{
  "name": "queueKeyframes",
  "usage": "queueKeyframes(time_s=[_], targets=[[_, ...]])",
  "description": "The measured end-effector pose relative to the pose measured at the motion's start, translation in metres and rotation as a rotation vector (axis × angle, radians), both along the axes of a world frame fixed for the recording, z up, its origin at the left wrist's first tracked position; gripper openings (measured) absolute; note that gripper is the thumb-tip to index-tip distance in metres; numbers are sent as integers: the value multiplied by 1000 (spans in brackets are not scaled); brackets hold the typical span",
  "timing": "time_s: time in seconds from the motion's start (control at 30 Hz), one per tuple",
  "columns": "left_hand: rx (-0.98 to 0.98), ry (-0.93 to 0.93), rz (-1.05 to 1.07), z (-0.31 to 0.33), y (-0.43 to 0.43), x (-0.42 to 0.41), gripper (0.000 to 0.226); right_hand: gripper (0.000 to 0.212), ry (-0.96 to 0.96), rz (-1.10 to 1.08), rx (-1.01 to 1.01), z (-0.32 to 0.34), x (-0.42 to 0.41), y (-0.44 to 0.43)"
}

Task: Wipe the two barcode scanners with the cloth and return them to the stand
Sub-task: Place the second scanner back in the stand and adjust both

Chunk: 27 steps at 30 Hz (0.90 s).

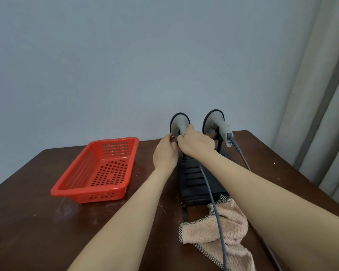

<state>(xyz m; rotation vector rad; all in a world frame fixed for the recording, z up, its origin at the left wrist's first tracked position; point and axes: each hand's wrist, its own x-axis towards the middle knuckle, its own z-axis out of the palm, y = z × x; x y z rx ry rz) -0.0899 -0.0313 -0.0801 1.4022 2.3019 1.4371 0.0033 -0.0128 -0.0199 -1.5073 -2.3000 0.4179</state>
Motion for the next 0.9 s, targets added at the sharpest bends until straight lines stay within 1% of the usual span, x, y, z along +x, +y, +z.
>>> queueKeyframes(time_s=[0.1,0.2,0.4,0.6,0.9], targets=[[71,-72,-22,12,-3,0,40,43,10,3,-15,0,1,0],[109,-104,-59,21,-2,1,43,47,31,7,-30,0,2,0],[102,-51,-70,35,-3,5,42,52,46,-20,-39,4,6,0],[83,-48,-80,40,-4,6,41,58,59,-15,-67,3,10,0],[54,-38,-46,45,-7,6,39,59,97,1,-102,4,11,1]])
